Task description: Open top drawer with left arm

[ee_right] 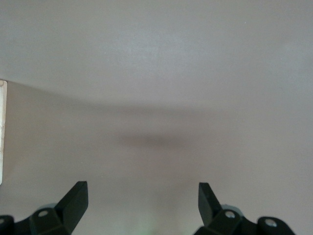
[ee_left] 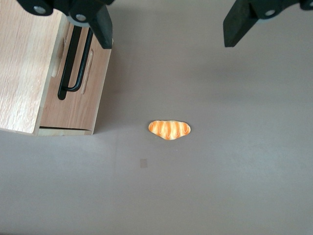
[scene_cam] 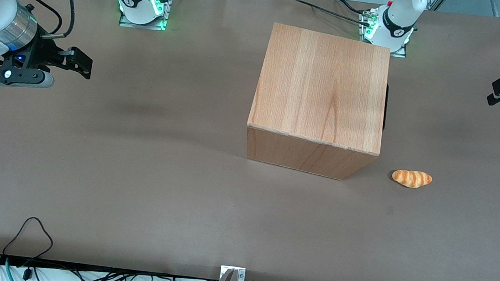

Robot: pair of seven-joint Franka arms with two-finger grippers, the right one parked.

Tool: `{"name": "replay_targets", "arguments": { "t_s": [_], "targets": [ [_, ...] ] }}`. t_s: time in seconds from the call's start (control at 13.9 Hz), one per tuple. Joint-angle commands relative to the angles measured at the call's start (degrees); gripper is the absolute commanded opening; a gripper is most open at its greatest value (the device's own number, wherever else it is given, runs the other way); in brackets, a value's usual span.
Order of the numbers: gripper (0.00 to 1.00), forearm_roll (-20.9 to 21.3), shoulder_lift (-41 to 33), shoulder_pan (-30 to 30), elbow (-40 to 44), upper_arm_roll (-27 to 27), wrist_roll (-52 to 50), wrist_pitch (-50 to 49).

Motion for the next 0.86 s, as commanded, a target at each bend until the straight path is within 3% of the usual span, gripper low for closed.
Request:
{"name": "replay_targets", "arguments": {
  "t_s": [0.0, 0.65, 0.79],
  "targets": [
    [1.00, 1.1, 1.1, -0.6, 2.1, 0.1, 2.5, -2.1],
    [1.00, 0.5, 1.2, -0.5, 0.2, 0.1, 2.8, -2.1],
    [1.00, -2.0, 1.2, -0.5, -1.8, 0.1, 2.8, -1.8]
  ]
}}
